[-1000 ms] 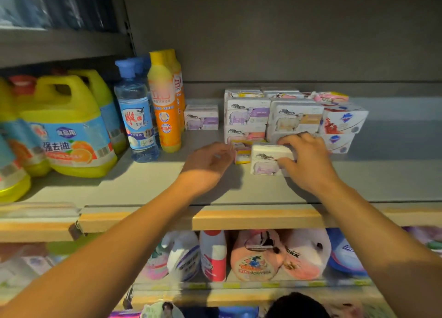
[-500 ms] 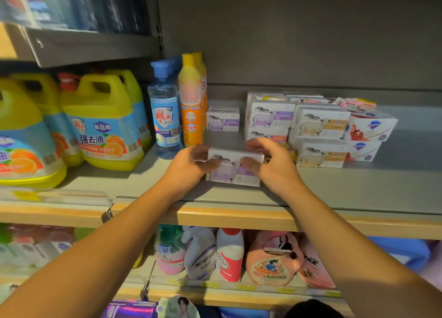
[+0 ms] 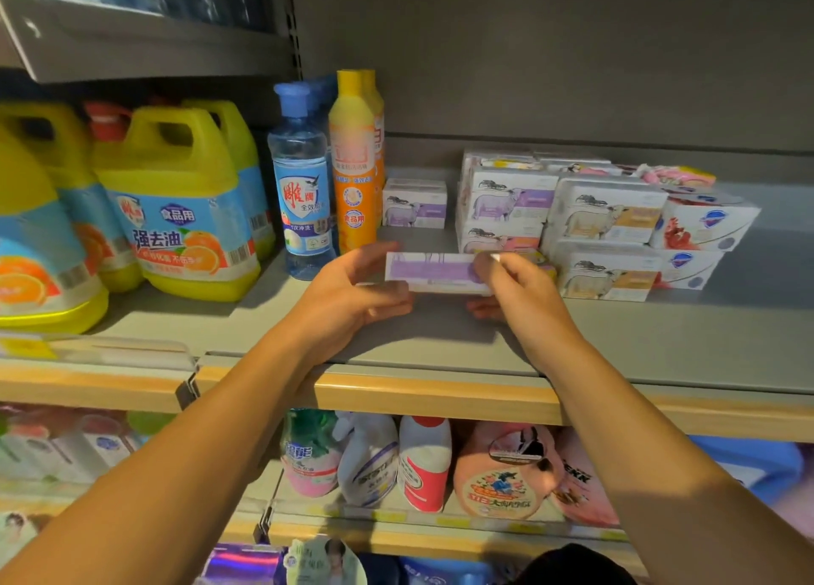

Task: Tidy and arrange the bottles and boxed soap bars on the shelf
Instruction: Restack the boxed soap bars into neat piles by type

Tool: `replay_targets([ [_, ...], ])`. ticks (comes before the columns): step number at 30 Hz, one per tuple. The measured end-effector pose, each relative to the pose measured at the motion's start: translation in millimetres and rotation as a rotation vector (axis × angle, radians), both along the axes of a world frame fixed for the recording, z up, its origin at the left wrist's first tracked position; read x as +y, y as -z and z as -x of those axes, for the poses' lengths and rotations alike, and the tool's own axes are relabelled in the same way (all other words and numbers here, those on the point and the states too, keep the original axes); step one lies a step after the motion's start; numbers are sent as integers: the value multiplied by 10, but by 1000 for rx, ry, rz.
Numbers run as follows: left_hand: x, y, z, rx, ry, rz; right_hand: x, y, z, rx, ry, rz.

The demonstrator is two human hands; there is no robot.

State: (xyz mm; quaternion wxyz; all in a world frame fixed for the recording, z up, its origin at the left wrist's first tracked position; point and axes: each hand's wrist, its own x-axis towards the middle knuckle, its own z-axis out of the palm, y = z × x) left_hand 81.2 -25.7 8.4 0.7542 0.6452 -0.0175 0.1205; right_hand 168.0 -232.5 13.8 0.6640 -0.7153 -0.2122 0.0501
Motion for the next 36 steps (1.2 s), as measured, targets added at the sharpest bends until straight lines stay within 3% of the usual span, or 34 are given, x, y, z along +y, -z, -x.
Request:
replay_targets([
  [3, -42, 15, 16, -39, -112, -250, 30, -47, 27, 45, 25, 37],
  [13, -161, -51, 88, 15, -290, -325, -44, -11, 65, -85, 1, 148],
  [16, -148, -47, 86, -17, -291, -329, -55, -16, 70, -114, -28, 108],
  [20, -117, -36, 95, -71, -197, -191, -58, -28, 52, -44, -130, -13],
  [24, -65, -30, 100, -71, -227, -444, -49, -31, 26, 53, -119, -75],
  [29, -95, -41, 58, -107, -317, -446, -77, 34, 13, -116, -155, -51],
  [32, -106, -25, 38, -100, -353, -352, -55, 66, 38, -219, -194, -45],
  [36, -122, -31, 69, -71, -319, -327, -7, 71, 75, -367, -93, 59],
])
